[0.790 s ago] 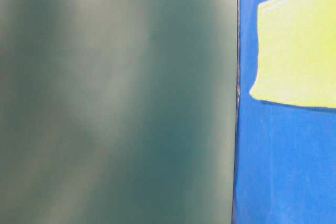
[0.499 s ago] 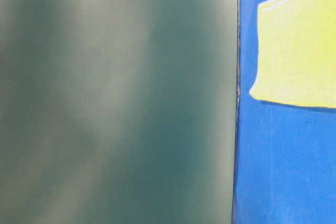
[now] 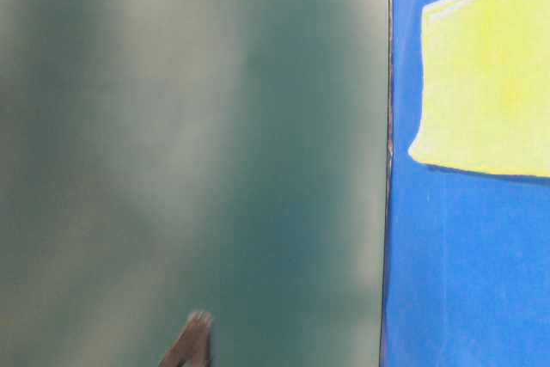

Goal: Fold a vertical towel.
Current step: 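Reach both grippers to the towel's far corners and grasp them, then lift the far corners and pull them toward the near edge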

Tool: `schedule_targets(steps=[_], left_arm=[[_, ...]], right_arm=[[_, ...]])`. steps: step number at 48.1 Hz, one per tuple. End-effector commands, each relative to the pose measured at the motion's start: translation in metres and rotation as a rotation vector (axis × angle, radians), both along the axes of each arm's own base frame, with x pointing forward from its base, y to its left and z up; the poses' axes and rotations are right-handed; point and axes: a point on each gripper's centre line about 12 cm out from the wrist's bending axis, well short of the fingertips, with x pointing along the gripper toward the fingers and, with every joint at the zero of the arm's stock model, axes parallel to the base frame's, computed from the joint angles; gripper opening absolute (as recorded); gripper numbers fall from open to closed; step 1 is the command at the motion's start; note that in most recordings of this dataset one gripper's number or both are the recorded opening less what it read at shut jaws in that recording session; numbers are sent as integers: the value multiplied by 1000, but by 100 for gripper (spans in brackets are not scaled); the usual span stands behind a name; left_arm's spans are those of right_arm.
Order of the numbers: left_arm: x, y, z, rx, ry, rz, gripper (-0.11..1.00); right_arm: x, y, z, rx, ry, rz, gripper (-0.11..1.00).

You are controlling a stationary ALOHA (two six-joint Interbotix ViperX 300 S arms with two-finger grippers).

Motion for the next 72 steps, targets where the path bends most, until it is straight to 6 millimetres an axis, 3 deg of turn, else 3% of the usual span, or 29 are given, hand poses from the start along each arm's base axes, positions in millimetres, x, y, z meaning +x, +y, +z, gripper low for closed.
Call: schedule_targets(steps=[1,9,13,25,37,48,60,67,72], left_arm=[[19,16,-2,-1,11,42,23],[53,49,-31,-18,103,111,69],[68,62,-43,-15,137,133,80],[106,101,-82,-32,210,191,77],[128,137,-128,-59,275,247,77],[143,145,-147,-64,290,249,77],[142,151,-158,-72,313,260,74],[142,157,-165,-80,332,271,60],[143,157,-166,-83,340,269,37]], right_arm=[[9,-17,-1,10,19,-52,11],[23,-46,-22,34,114,-117,56],[31,-60,-34,42,163,-136,65],[44,-90,-70,73,275,-179,63],[47,-108,-103,106,348,-205,62],[49,-115,-113,115,357,-219,62],[47,-114,-120,119,373,-215,61],[48,-114,-129,110,403,-193,49],[48,-114,-129,108,404,-190,23]])
